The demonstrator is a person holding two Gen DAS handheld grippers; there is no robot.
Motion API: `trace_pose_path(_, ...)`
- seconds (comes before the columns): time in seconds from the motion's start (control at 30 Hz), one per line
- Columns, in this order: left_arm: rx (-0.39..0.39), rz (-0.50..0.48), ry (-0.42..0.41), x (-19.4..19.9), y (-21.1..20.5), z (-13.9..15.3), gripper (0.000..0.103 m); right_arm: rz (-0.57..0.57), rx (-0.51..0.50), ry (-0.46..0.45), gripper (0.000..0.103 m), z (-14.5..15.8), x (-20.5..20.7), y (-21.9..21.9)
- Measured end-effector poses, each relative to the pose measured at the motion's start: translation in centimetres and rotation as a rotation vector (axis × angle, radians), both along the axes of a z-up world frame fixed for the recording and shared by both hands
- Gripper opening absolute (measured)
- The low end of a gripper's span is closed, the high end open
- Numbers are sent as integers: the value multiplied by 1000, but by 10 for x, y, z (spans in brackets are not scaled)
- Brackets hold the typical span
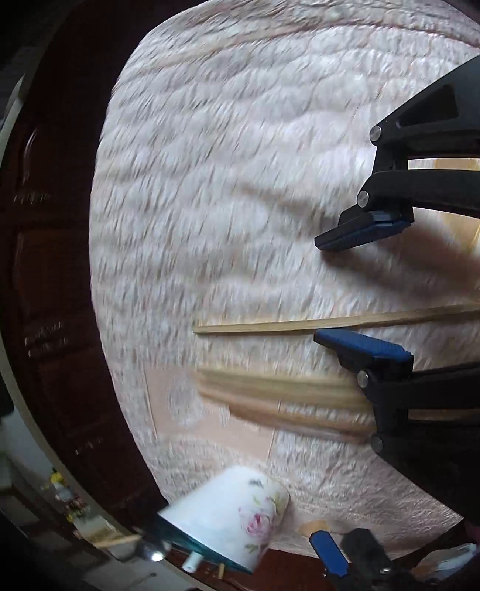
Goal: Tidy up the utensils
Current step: 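Grasp the wooden-handled fork with the left tool while the right tool grasps a chopstick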
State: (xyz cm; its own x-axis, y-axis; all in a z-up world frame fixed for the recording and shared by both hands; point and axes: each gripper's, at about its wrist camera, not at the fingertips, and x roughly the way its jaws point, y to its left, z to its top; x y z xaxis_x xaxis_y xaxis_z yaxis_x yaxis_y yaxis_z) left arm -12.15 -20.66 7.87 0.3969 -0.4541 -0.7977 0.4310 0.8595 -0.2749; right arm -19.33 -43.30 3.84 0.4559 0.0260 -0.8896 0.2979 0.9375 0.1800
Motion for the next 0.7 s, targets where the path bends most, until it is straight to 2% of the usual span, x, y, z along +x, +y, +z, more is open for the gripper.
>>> trace_pose_path(0.1, 12, 10, 2, 8, -15, -8, 82, 0, 70, -52, 48, 11, -5, -8)
trace_pose_path(0.17, 13, 15, 10, 13, -22, -13, 80, 23, 65, -72, 48, 19, 0, -7)
trace_pose_path(0.33, 34, 37, 28, 26, -36, -27, 54, 89, 70, -80, 48, 22, 24, -8)
trace_pose_path(0.4, 35, 43, 56, 34, -41, -35, 48, 94, 81, -77, 48, 20, 33, -10)
trace_pose_path(0.57, 42, 32, 59, 39, -57, -46, 45, 103, 106, -52, 46, 9, 50, -22)
trace_pose_path(0.6, 44, 28, 57, 40, -60, -46, 39, 108, 118, -47, 42, 5, 54, -22)
trace_pose_path(0.67, 34, 15, 62, 44, -64, -47, 20, 122, 136, -34, 35, -3, 62, -16)
trace_pose_path(0.7, 38, 11, 62, 44, -65, -46, 10, 123, 131, -27, 27, -6, 63, -14)
